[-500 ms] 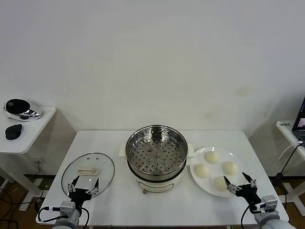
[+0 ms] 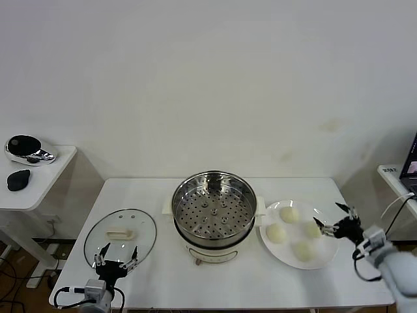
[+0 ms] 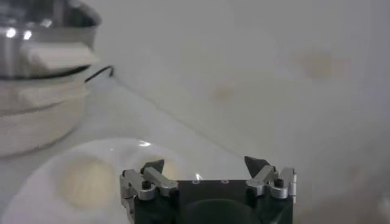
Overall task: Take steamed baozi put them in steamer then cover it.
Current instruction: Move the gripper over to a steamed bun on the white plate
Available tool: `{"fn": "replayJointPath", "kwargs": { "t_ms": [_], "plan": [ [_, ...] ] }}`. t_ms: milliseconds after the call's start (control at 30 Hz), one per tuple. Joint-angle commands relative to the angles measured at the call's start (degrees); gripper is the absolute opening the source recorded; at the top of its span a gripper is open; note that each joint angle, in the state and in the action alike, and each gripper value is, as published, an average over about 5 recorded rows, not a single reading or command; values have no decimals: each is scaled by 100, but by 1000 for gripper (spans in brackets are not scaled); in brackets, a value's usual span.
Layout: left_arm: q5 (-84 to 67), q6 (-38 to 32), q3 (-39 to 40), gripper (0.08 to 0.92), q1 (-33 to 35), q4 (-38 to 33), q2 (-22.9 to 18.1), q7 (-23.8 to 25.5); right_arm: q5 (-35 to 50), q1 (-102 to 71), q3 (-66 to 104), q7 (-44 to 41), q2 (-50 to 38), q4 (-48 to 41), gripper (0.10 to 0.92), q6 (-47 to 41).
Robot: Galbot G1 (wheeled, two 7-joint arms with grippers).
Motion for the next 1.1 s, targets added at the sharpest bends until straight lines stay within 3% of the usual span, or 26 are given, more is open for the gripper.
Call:
{"fn": "replayJointPath", "kwargs": {
  "t_ms": [33,267,533,833,1100],
  "plan": [
    [55,5,-4,823,28,-80,-76,1,-1134,1412,-828,-1799,-923,-690,823,12],
    [52,7,-58,823,72,-179,-102,9,-1641,3778,-3560,-2627,-923,-1466,822,451],
    [66,-3,-112,823,251,-334,-162,-10,-2040,5631,-5794,-2781,86,-2506,823,883],
    [120,-62,-146,823,456,-416,-209,-40,-2570,5927,-6244,-2759,754,-3385,823,1183],
    [168,-79,-121,823,513,-411,-237,-45,-2595,5635,-6038,-2664,900,-3624,823,1092]
  ]
}}
